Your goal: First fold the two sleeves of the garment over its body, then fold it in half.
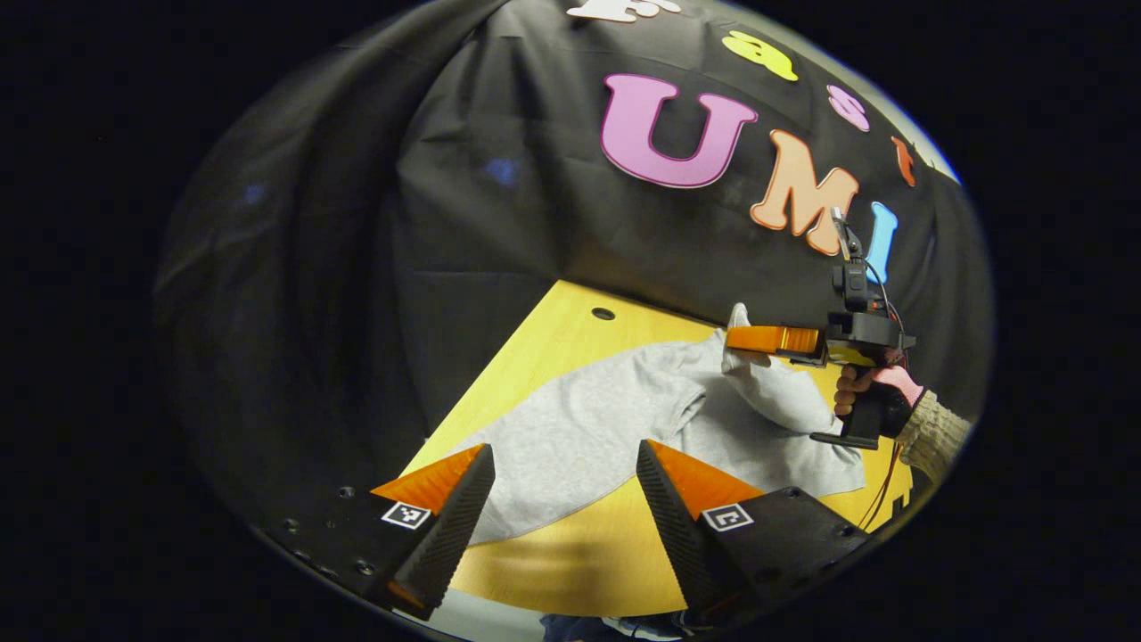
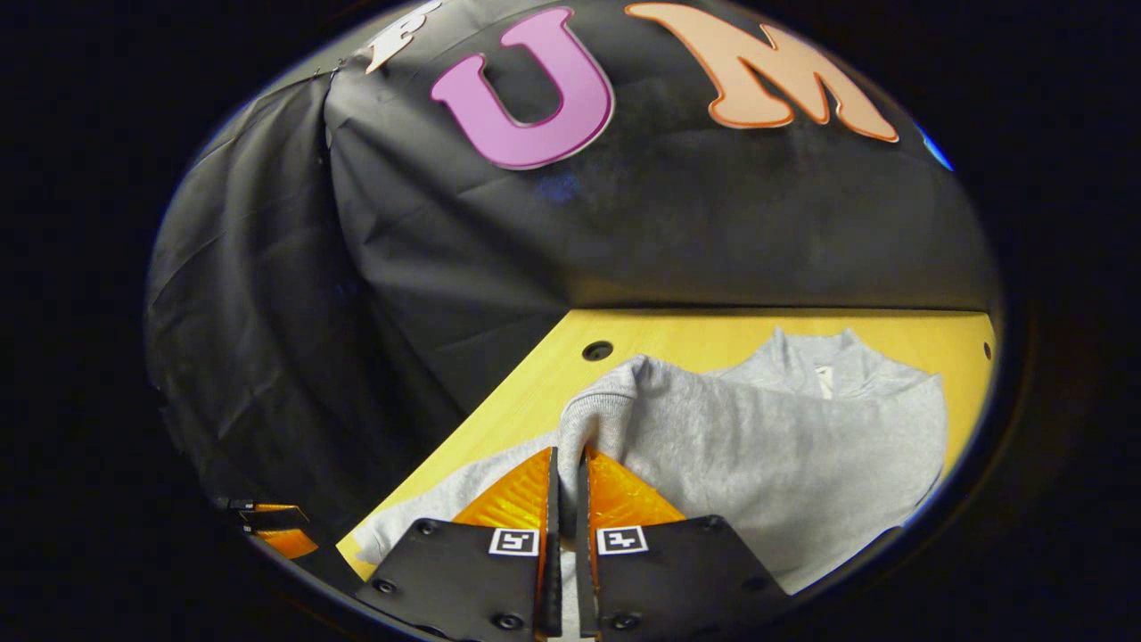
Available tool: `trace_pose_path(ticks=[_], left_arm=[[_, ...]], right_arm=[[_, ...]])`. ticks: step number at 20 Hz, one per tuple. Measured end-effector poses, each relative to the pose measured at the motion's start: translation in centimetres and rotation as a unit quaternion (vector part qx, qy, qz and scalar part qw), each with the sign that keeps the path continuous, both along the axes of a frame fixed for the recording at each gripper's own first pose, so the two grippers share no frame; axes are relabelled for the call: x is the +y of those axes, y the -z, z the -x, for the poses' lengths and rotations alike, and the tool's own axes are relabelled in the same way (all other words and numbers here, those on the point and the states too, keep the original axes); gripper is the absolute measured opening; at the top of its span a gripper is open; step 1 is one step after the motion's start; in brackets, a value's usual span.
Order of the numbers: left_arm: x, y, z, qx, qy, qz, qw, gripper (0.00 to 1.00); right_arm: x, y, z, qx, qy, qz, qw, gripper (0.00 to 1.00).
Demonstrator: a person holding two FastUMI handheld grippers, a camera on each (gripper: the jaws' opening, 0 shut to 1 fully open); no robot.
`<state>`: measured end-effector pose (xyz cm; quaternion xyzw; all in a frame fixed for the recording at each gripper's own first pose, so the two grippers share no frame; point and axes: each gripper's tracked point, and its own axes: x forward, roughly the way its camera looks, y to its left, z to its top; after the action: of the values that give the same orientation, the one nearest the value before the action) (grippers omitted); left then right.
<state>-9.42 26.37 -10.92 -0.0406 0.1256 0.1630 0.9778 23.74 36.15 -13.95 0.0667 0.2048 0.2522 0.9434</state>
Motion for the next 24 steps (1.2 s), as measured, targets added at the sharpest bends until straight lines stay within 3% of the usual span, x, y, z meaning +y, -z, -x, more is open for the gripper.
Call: trace_pose_path(ticks=[4, 8, 9, 10, 13, 15, 21, 24], left_arm=[[2.5, 2.5, 0.6, 0.025, -0.052, 0.014, 0.998, 0.94], [4.6, 5.7, 1.0, 0.059, -0.089, 0.027, 0.994, 0.94], [4.9, 6.2, 1.0, 0.064, -0.092, 0.03, 0.993, 0.94], [5.0, 6.8, 1.1, 0.069, -0.095, 0.033, 0.993, 0.94], [5.4, 7.9, 1.1, 0.082, -0.1, 0.038, 0.991, 0.94], [5.6, 8.5, 0.8, 0.091, -0.106, 0.039, 0.99, 0.94], [6.0, 11.0, 0.9, 0.129, -0.108, 0.039, 0.985, 0.95], [6.4, 11.3, 1.2, 0.137, -0.119, 0.022, 0.983, 0.9]], right_arm=[[2.6, 3.9, -0.6, 0.017, -0.014, 0.032, 0.999, 0.09], [4.4, 5.2, 0.4, 0.052, -0.05, -0.003, 0.997, 0.14], [4.9, 5.0, 0.8, 0.054, -0.06, -0.01, 0.997, 0.4], [5.3, 4.7, 1.4, 0.049, -0.069, -0.01, 0.996, 0.45], [4.5, 4.1, 2.0, 0.023, -0.072, 0.023, 0.997, 0.98], [3.9, 3.1, 2.7, 0.008, -0.067, 0.037, 0.997, 0.94], [1.0, -1.3, 5.3, -0.03, -0.047, 0.026, 0.998, 0.98], [-1.8, -3.2, 6.7, -0.039, -0.031, 0.024, 0.998, 0.98]])
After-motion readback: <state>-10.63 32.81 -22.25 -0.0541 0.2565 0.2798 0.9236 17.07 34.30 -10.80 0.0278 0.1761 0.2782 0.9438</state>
